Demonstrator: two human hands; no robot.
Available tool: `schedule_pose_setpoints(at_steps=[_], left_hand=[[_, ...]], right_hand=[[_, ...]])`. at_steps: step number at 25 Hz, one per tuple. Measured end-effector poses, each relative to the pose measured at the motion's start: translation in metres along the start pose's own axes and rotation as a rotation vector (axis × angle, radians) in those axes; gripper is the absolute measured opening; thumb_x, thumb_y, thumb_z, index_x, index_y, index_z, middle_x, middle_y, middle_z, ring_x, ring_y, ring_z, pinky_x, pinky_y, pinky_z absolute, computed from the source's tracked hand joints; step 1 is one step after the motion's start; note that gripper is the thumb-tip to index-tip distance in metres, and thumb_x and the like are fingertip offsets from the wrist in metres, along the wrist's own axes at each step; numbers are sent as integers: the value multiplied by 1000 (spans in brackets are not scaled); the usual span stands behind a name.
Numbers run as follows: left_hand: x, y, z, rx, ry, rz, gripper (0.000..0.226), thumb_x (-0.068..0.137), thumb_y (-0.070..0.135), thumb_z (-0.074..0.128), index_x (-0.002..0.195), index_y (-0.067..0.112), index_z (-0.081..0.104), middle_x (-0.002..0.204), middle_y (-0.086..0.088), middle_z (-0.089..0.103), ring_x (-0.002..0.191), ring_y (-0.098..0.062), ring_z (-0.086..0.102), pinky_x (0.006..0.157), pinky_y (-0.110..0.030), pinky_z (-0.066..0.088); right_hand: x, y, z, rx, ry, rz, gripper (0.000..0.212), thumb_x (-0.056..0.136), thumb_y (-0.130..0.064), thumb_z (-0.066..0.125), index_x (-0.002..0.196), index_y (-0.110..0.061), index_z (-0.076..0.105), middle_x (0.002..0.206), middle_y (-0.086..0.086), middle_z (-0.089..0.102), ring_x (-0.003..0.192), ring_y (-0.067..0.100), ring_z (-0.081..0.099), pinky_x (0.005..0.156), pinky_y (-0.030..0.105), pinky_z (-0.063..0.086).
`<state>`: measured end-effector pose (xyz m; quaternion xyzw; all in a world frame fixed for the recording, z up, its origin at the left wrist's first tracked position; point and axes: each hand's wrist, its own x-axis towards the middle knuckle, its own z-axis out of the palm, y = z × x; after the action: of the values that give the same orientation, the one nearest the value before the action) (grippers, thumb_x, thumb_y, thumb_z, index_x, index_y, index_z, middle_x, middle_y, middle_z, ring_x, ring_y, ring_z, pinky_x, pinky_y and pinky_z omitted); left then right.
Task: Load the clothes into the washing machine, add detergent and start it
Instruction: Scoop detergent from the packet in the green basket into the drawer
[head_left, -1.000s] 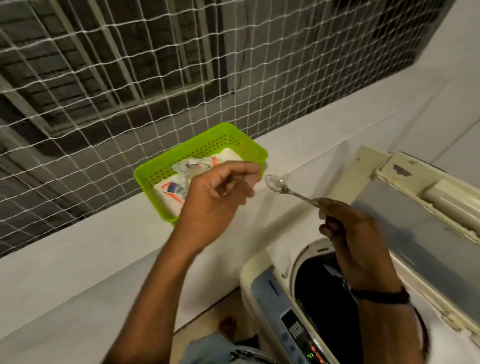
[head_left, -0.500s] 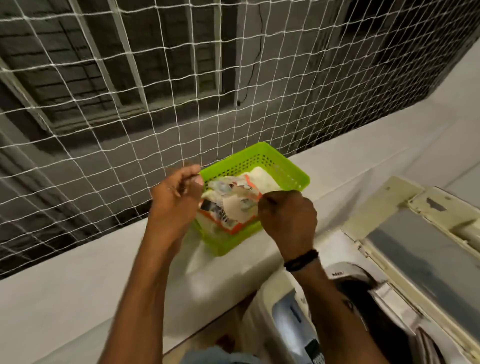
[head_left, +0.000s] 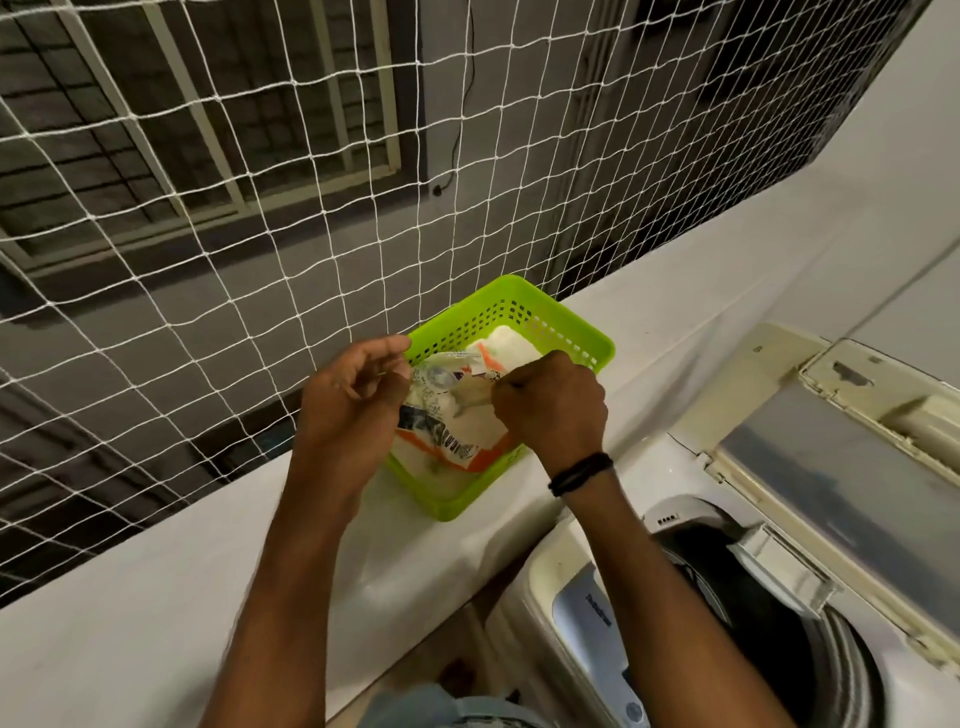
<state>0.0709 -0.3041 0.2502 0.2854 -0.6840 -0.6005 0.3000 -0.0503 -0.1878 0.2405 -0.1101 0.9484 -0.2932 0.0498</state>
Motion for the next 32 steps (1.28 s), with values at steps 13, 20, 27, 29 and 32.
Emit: schedule_pose_setpoints(at_steps=[13, 20, 27, 29, 32], left_hand=[[-21, 20, 33, -32, 60, 148, 22, 94, 5, 59, 104, 22, 70, 107, 5, 73, 102, -9, 68, 91, -29, 54], [-60, 26, 94, -71, -21, 161, 17, 92, 4, 61, 102, 14, 71, 95, 4, 73, 82, 1, 66, 76, -22, 53], [-113, -11, 196, -13, -260, 37, 19, 90, 9, 64, 98, 24, 72, 93, 11, 73, 81, 0, 64, 74, -15, 49], [-126, -30, 229, 23, -325, -14, 20, 89, 8, 65, 95, 25, 73, 91, 10, 73, 80, 0, 65, 74, -16, 52], [-141, -71, 280, 102, -431, -142, 17, 87, 10, 65, 95, 23, 73, 92, 4, 73, 84, -10, 68, 79, -28, 56]], right_hand=[[-37, 67, -85, 648, -141, 80, 27, 72, -4, 60, 75, -22, 81, 71, -4, 76, 58, 3, 54, 53, 19, 39], [-66, 134, -128, 894, -82, 87, 23, 80, 3, 61, 88, -7, 79, 74, 15, 75, 42, -1, 46, 42, 12, 30], [-91, 259, -165, 900, 146, 248, 18, 81, 7, 64, 91, -1, 77, 79, 16, 74, 44, -1, 54, 46, 7, 36], [-95, 296, -170, 914, 202, 319, 16, 81, 5, 66, 91, 0, 77, 78, 16, 73, 42, -1, 52, 44, 6, 36], [-92, 356, -165, 970, 303, 469, 14, 77, 3, 69, 86, -4, 78, 70, 8, 74, 48, 3, 59, 43, 11, 37]])
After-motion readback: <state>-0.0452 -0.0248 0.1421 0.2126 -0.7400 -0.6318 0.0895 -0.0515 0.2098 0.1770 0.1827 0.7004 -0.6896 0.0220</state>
